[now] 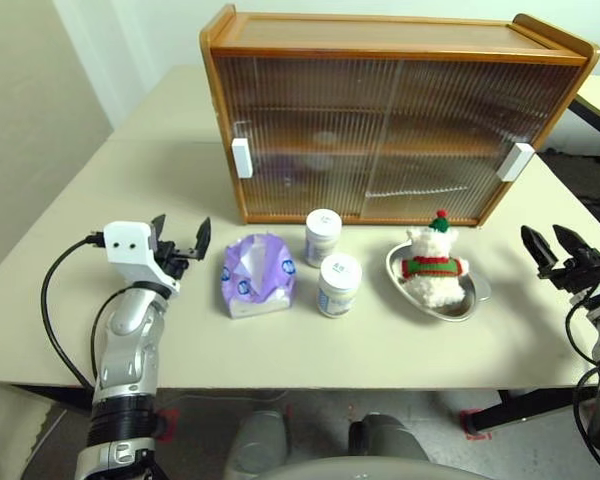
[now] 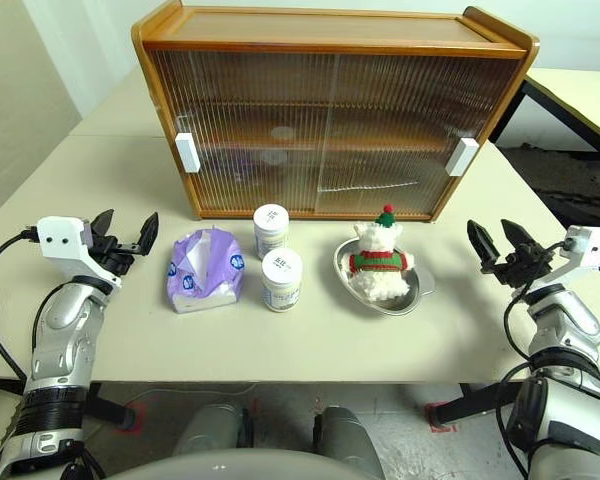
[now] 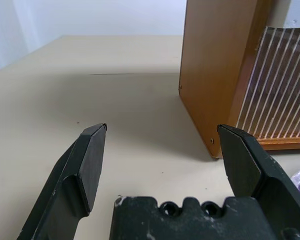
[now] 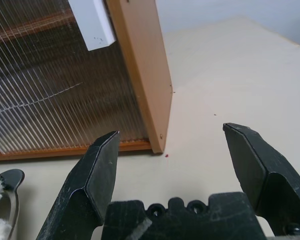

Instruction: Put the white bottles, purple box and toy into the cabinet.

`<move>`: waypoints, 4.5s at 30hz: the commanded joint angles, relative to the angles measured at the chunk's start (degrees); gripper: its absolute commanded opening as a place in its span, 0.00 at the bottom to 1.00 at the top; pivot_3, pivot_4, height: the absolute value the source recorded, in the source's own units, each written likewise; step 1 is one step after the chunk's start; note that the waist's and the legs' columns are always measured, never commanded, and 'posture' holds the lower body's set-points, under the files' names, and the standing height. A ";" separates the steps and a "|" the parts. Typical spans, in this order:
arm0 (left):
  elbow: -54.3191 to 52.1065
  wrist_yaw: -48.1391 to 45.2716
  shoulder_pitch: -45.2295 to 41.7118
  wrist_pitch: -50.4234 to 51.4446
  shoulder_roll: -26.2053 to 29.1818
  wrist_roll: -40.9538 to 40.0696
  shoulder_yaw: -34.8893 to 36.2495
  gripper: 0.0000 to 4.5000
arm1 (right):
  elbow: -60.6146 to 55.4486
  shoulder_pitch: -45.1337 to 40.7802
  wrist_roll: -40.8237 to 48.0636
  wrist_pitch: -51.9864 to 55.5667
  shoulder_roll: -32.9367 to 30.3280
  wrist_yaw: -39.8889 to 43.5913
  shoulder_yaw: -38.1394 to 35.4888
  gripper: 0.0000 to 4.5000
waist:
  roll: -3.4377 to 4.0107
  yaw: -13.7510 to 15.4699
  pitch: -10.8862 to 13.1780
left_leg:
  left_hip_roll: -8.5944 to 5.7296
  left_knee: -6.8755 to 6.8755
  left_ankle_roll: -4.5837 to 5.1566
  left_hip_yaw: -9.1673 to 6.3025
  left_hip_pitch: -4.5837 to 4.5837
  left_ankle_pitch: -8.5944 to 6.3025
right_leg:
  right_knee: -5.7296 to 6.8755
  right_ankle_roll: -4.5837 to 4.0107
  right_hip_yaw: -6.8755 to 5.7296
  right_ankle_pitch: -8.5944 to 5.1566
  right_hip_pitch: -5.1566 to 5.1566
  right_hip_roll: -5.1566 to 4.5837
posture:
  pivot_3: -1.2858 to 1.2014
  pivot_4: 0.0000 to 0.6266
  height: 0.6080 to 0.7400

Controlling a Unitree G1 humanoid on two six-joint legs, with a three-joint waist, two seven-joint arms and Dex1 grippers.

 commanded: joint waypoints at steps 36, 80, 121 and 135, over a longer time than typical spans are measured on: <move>-0.98 -13.72 -10.85 0.92 7.94 -3.43 -1.47 0.01 | -68.58 22.10 13.65 26.72 6.57 6.95 15.15 1.00 | 0.33 -1.89 0.15 | 0.03 0.08 -0.08 -0.23 -0.06 -0.04 | 0.05 0.01 -0.34 -0.12 0.05 0.03 | 0.59 0.00 1.00; 7.58 -14.59 -22.64 1.46 4.80 1.60 -10.10 0.01 | -68.85 21.17 13.51 25.33 9.79 7.26 18.66 1.00 | 0.32 -1.09 0.19 | -0.02 0.15 -0.07 -0.27 -0.10 -0.04 | 0.05 0.01 -0.35 -0.12 0.05 0.10 | 0.57 0.00 1.00; 33.36 -20.78 -41.79 -8.19 -11.09 7.55 -20.04 0.01 | -75.37 23.94 13.02 26.15 10.17 1.81 19.44 1.00 | 0.30 -5.62 0.22 | -0.26 0.27 0.27 -0.51 -0.20 0.16 | 0.05 0.21 -0.21 -0.19 0.14 0.19 | 0.53 0.00 1.00; 9.07 -23.95 -30.90 7.19 -1.75 -2.11 -13.23 0.21 | -74.79 23.47 12.87 26.15 10.04 2.04 19.97 1.00 | 0.52 -7.10 0.36 | -0.18 0.24 0.28 -0.67 -0.23 0.16 | 0.16 0.21 -0.26 -0.19 0.13 0.19 | 0.54 0.00 1.00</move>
